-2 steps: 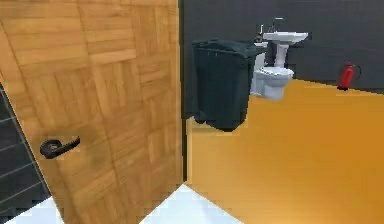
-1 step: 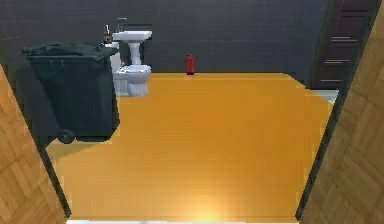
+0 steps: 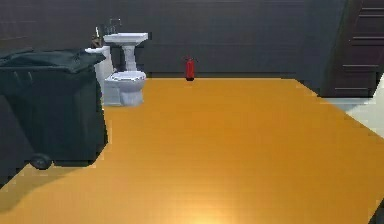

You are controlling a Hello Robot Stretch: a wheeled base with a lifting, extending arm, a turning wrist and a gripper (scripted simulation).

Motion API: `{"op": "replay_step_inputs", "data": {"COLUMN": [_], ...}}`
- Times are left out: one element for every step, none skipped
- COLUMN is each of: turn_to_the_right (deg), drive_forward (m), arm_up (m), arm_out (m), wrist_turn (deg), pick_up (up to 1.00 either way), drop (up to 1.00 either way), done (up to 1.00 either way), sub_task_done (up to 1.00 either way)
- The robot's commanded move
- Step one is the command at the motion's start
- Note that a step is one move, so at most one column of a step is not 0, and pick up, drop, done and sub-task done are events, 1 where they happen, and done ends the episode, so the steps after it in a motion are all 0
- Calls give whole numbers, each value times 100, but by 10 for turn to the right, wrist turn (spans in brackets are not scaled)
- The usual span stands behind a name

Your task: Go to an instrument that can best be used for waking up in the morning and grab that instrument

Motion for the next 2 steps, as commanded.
{"op": "replay_step_inputs", "data": {"turn_to_the_right": [240, 0], "drive_forward": [0, 100], "arm_up": [0, 0], "arm_out": [0, 0], "wrist_turn": [0, 0], "pick_up": [0, 0], "drop": [0, 0], "done": [0, 0], "sub_task_done": [0, 0]}}
